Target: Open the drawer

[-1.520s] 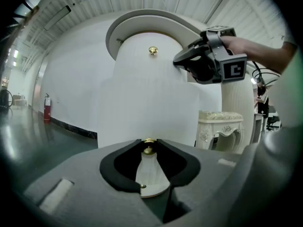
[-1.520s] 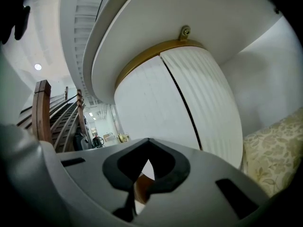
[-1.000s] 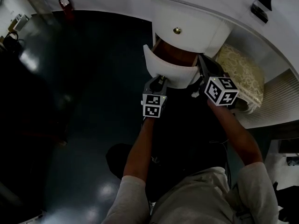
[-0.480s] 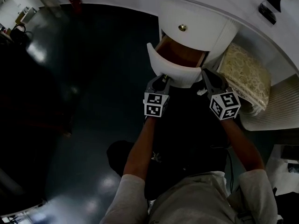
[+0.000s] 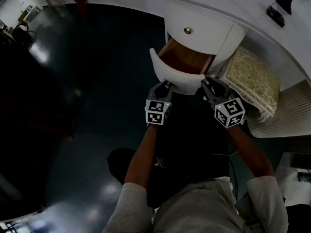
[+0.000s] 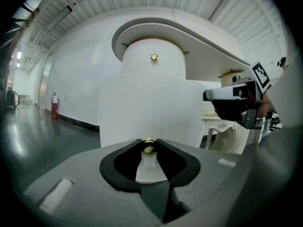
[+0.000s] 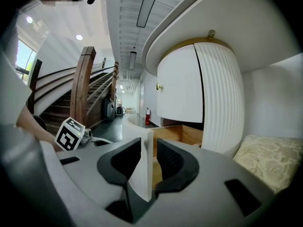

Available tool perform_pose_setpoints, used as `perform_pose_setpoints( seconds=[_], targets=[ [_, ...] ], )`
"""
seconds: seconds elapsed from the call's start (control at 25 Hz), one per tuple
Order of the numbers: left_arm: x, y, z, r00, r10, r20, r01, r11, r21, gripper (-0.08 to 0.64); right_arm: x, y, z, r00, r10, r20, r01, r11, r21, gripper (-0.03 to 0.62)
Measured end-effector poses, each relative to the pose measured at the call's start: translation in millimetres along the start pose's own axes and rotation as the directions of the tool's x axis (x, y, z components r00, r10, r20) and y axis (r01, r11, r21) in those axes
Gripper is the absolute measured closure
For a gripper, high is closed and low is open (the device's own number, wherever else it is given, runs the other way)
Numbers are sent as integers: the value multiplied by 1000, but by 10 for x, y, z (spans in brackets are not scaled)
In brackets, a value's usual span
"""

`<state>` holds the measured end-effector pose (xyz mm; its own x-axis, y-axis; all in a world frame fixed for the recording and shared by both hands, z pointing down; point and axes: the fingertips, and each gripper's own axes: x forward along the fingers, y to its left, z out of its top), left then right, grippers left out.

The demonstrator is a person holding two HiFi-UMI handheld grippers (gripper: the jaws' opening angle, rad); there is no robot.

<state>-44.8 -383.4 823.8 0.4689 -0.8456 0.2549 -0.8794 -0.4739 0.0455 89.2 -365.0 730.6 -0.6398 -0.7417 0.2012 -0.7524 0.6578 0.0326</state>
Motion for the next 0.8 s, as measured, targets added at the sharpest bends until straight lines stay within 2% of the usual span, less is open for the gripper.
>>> perform_pose_setpoints(
  seconds=[0.28,0.4,0.52,0.68,0.8],
  targets=[
    [-35,-4,-5,1000,-9,4,9,1000,-1,454,118,93,20,998,59,-5,-59,998,-13,413],
    [-26,-3,-3,1000,-11,7,11,1000,-7,454,175,88,23,996,94,-6,-94,996,-12,405],
    [-38,5,-10,1000,-21,7,21,1000,-2,454,190,121,17,993,115,-2,-115,993,-15,408],
    [-64,15,-2,1000,-30,5,30,1000,8,454,190,194,29,988,152,18,-152,988,-42,449],
    [-117,3,-19,999,-38,-22,38,998,40,453,171,239,19,985,171,32,-170,985,-34,454]
  ],
)
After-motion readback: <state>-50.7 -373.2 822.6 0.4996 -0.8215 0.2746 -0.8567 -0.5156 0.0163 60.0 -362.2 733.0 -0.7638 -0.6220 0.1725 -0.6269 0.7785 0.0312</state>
